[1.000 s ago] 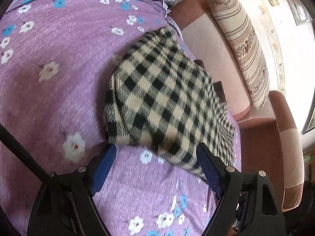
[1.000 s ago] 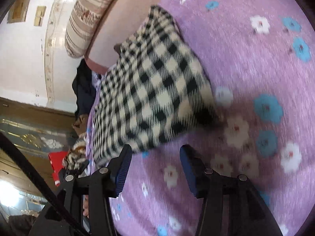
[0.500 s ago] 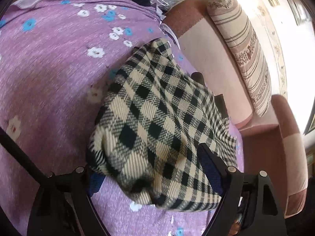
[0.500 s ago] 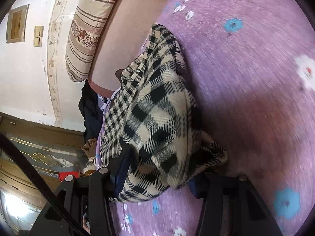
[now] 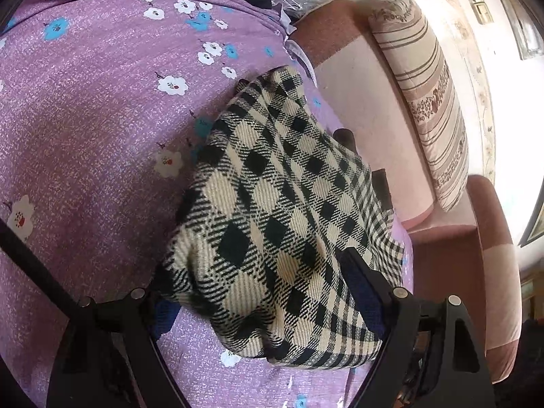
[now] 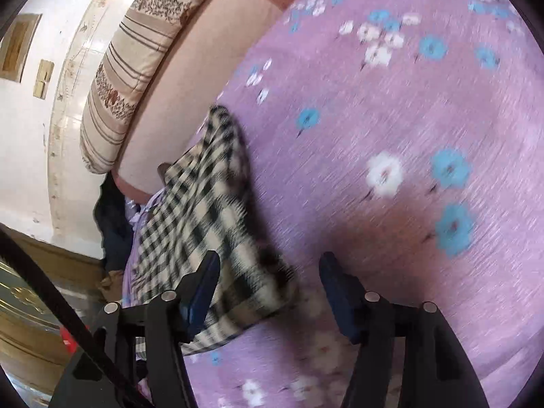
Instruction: Fold large clothes
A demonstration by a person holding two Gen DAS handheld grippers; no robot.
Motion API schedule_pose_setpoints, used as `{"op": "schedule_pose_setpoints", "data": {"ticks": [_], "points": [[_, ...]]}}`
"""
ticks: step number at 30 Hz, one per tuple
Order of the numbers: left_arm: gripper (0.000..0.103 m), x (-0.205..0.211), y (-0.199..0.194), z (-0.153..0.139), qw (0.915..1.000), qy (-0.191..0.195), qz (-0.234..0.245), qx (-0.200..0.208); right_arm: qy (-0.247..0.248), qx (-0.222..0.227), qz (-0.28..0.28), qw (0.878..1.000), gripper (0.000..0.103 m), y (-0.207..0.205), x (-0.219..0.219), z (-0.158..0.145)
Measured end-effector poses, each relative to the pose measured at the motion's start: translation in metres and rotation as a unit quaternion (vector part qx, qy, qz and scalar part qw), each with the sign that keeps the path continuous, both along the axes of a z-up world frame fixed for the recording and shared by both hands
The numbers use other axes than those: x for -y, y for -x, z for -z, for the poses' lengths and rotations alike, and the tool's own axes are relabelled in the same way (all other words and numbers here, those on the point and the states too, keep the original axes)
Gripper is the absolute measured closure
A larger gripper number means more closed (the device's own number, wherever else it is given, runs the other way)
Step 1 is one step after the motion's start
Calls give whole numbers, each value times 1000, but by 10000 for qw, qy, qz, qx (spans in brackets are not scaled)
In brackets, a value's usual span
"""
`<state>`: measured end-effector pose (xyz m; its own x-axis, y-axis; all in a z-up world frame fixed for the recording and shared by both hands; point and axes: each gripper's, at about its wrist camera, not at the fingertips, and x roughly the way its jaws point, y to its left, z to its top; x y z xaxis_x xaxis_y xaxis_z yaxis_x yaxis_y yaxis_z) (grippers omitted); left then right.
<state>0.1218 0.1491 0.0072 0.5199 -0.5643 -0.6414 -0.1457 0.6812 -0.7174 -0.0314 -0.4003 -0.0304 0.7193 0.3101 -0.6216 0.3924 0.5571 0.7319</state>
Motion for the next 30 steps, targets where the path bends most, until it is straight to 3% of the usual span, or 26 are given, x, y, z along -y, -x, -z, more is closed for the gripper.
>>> {"op": "schedule_pose_setpoints", "data": {"ticks": [3, 5, 8, 12, 13, 14, 15, 19, 26, 30], "points": [[19, 2, 0, -1, 9999, -88, 83, 44, -433, 182, -368, 9982, 36, -13, -5, 8], [18, 2, -1, 0, 9999, -57, 110, 43, -569, 347, -603, 9959, 25, -23, -14, 10], [10, 5, -6, 0, 9998, 28, 178, 71, -195, 475, -892, 9947, 20, -53, -29, 9], [11, 14, -11, -3, 9993, -264, 251, 89, 291, 540, -1211, 9907, 23, -73, -47, 7], [18, 16, -10, -5, 9991, -376, 213, 57, 350, 511, -1286, 9898, 44, -78, -49, 7], [56, 18, -10, -6, 9985, -507, 196, -23, 246, 444, -1396, 9889, 58, -82, -50, 10], [77, 20, -12, -6, 9977, -586, 289, -179, 23, 369, -1434, 9890, 65, -84, -49, 15], [82, 24, 4, -26, 9971, -716, 252, -47, -110, 384, -1345, 9901, 73, -71, -47, 8], [82, 32, 63, -52, 9934, -957, 638, -19, 123, 294, -1541, 9875, 73, -10, -42, -24], [79, 29, 87, -41, 9901, -1193, 702, -216, 373, -167, -1526, 9874, 58, 19, -37, -13]]}}
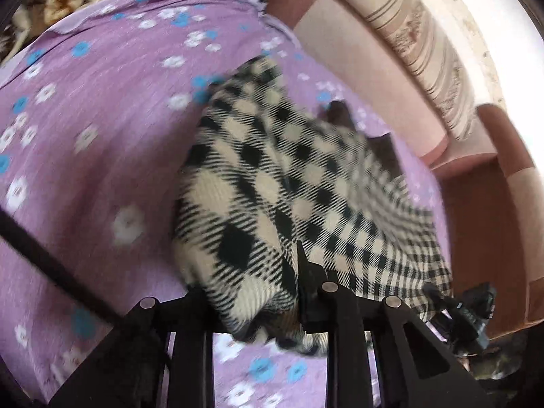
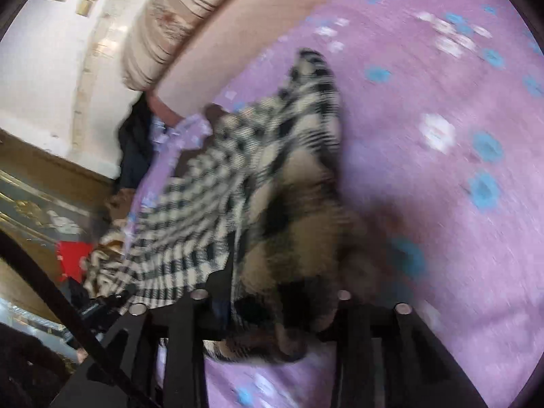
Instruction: Fold large clothes
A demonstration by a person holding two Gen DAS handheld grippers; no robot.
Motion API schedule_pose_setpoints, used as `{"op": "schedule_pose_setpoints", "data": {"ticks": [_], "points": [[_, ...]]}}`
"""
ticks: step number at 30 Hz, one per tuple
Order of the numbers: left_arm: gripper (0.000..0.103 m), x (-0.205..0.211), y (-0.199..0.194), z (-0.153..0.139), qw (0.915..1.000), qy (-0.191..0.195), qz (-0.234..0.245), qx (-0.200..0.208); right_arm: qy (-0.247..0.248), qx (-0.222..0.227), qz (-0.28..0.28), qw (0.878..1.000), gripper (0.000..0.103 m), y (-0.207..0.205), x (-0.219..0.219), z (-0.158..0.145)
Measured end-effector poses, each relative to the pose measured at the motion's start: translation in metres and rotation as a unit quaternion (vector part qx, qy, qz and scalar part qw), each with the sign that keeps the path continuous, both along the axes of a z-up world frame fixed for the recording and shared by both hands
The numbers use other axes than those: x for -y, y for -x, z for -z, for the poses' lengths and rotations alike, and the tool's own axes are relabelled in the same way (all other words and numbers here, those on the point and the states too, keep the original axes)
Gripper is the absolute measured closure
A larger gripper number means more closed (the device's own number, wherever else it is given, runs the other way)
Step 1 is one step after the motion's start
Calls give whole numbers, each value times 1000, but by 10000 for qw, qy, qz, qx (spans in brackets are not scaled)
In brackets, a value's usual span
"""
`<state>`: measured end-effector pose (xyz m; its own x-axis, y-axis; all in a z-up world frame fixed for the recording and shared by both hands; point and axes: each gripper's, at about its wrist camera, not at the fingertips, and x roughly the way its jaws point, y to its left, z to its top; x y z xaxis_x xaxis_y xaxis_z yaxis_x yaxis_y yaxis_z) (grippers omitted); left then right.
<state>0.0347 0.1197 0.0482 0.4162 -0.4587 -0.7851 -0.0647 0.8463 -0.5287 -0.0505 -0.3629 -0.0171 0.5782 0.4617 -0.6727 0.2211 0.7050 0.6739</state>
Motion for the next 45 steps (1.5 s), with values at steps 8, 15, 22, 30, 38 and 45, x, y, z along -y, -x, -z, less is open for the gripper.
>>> {"op": "schedule_pose_setpoints", "data": {"ticks": [8, 15, 22, 30, 38, 45], "points": [[73, -51, 46, -12, 9980, 104, -571, 262, -87, 325, 1652, 9857, 56, 74, 81, -29], [51, -52, 54, -37, 9907, -501, -853, 931, 14, 752, 826, 9937, 43, 46, 53, -38], [51, -39, 42, -33, 9923, -469, -792, 826, -567, 389, -438, 9967, 38, 17, 12, -10], [49, -39, 42, -34, 9892, -762, -848, 919, 763, 130, 291, 9966, 40, 67, 46, -36], [49, -22, 25, -37, 9857, -1147, -693, 1023, 1368, 1227, -123, 9829, 46, 53, -10, -86], [49, 9, -3, -1, 9776, -2065, -71, 398, 1649, 79, -631, 9843, 54, 15, -53, -18]]}}
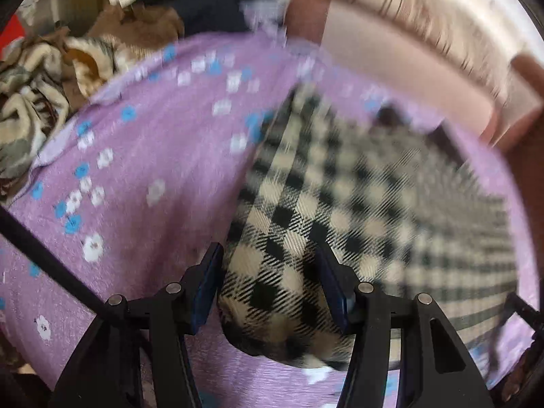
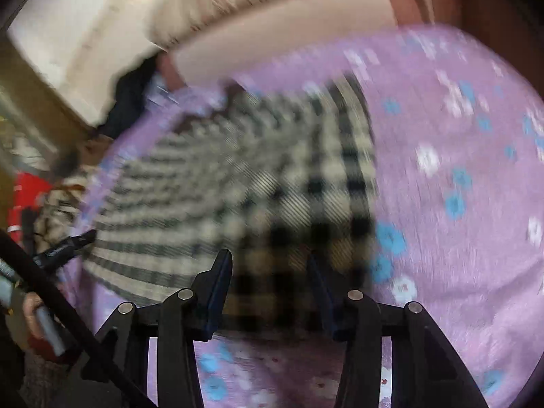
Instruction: Fold large clothes
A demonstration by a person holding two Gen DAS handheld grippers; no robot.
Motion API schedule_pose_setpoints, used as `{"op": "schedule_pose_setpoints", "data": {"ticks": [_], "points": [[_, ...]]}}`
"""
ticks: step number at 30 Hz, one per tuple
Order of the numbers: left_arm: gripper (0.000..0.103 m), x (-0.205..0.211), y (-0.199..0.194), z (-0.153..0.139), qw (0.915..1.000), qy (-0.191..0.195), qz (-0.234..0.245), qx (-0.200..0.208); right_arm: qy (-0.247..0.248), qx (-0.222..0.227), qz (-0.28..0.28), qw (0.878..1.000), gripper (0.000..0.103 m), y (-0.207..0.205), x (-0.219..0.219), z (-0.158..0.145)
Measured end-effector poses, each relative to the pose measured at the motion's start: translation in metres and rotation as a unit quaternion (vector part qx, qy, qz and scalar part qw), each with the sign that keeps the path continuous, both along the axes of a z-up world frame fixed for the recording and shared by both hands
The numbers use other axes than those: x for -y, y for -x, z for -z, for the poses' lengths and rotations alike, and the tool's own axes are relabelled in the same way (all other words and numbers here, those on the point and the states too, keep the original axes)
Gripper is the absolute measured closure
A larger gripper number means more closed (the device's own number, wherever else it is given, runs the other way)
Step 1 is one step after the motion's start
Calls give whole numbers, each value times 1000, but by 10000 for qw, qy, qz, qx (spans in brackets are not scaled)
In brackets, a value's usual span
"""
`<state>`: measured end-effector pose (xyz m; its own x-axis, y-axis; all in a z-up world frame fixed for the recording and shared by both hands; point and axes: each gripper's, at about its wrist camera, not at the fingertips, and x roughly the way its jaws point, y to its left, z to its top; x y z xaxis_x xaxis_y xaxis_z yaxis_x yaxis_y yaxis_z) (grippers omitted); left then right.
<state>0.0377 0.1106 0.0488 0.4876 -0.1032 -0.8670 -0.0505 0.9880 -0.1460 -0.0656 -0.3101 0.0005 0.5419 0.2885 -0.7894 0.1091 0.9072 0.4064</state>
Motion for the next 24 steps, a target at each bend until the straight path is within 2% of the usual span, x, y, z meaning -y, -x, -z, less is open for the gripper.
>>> {"op": "schedule_pose_setpoints", "data": {"ticks": [1, 3, 7, 9, 10, 12, 13, 16, 18, 21, 24], "points": [[49, -2, -3, 6, 9999, 56, -8, -142, -11, -84, 26, 10000, 54, 0, 1, 5], [49, -11, -3, 3, 9993, 292, -120, -179, 29, 38, 43, 10000, 54, 2, 2, 2], [49, -31, -5, -21, 9979, 503, -357, 200, 224, 549, -132, 9982, 53, 15, -11, -28], [48, -39, -14, -26, 9968, 664, -385, 229, 386, 846, -550, 9941, 52, 16, -38, -48], [46, -43, -20, -27, 9962, 754, -385, 205, 433, 955, -798, 9913, 48, 19, -51, -56], [35, -45, -32, -23, 9944, 997, -314, 157, 509, 1068, -1393, 9832, 41, 13, -90, -61], [35, -43, -41, -19, 9928, 1178, -211, 58, 534, 1076, -1599, 9798, 41, 12, -104, -62], [35, -37, -65, -5, 9874, 1565, 138, -215, 775, 1043, -2395, 9622, 41, -1, -169, -51], [35, -31, -75, 0, 9860, 1611, 342, -276, 1087, 1145, -2815, 9465, 41, -5, -207, -41], [35, -24, -90, 7, 9831, 1696, 577, -387, 1599, 1365, -3216, 9233, 41, -4, -252, -29], [35, -18, -106, 17, 9738, 1997, 885, -625, 2097, 1594, -3468, 9002, 41, -4, -287, -19]]}}
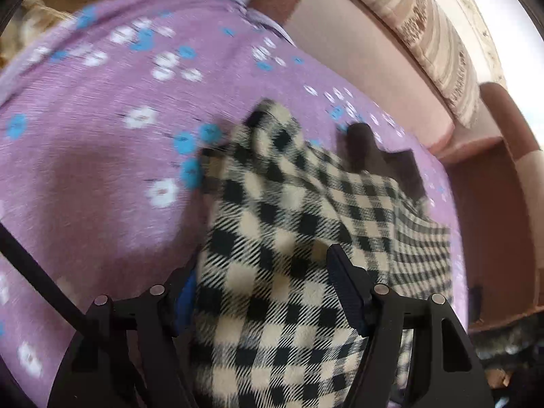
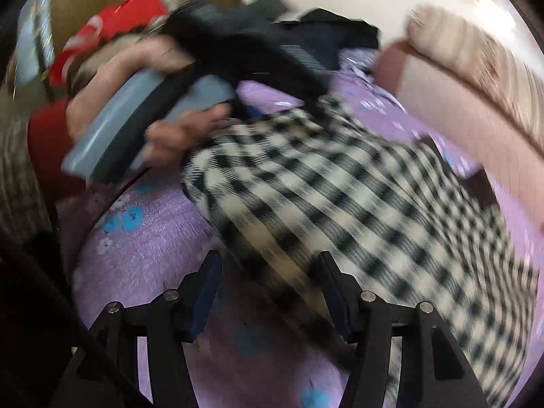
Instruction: Fold large clothes
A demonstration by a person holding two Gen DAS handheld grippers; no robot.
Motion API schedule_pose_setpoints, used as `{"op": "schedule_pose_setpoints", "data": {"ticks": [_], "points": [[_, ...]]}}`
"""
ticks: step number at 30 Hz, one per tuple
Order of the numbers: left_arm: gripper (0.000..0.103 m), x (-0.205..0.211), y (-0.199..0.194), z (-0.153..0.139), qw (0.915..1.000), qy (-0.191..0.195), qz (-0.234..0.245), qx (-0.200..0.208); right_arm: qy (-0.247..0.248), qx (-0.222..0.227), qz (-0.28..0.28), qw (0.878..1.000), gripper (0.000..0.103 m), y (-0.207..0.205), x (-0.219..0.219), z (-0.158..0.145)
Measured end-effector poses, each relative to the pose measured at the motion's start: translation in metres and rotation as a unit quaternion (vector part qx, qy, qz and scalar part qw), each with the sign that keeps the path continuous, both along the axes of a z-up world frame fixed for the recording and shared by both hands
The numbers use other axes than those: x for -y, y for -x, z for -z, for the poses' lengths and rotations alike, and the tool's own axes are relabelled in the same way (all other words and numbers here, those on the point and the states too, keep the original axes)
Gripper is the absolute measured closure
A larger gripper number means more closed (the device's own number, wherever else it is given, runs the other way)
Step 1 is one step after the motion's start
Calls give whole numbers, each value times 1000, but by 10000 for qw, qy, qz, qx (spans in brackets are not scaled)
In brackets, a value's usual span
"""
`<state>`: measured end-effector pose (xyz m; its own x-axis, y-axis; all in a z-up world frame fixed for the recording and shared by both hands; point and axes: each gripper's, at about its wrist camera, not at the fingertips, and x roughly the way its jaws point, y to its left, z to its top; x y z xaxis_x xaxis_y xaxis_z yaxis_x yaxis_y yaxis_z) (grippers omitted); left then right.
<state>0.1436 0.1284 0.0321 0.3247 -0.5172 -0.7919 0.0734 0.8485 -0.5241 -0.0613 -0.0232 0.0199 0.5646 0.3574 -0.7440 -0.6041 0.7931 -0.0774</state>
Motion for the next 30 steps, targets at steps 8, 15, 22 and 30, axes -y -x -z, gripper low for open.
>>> {"op": "schedule_pose_setpoints", "data": {"ticks": [8, 15, 22, 30], "points": [[35, 13, -32, 11, 9951, 640, 718, -246, 852, 841, -85, 9928, 39, -8, -57, 20], [49, 11, -38, 14, 9940, 825, 599, -409, 1039, 984, 3, 9897, 56, -14, -79, 26], [88, 18, -22, -13, 9990, 357, 178, -201, 414, 977, 351, 9937, 88, -7, -52, 1], [89, 94, -1, -98, 9974, 36, 654, 302, -20, 1442, 948, 9850, 88, 28, 21, -47]]}}
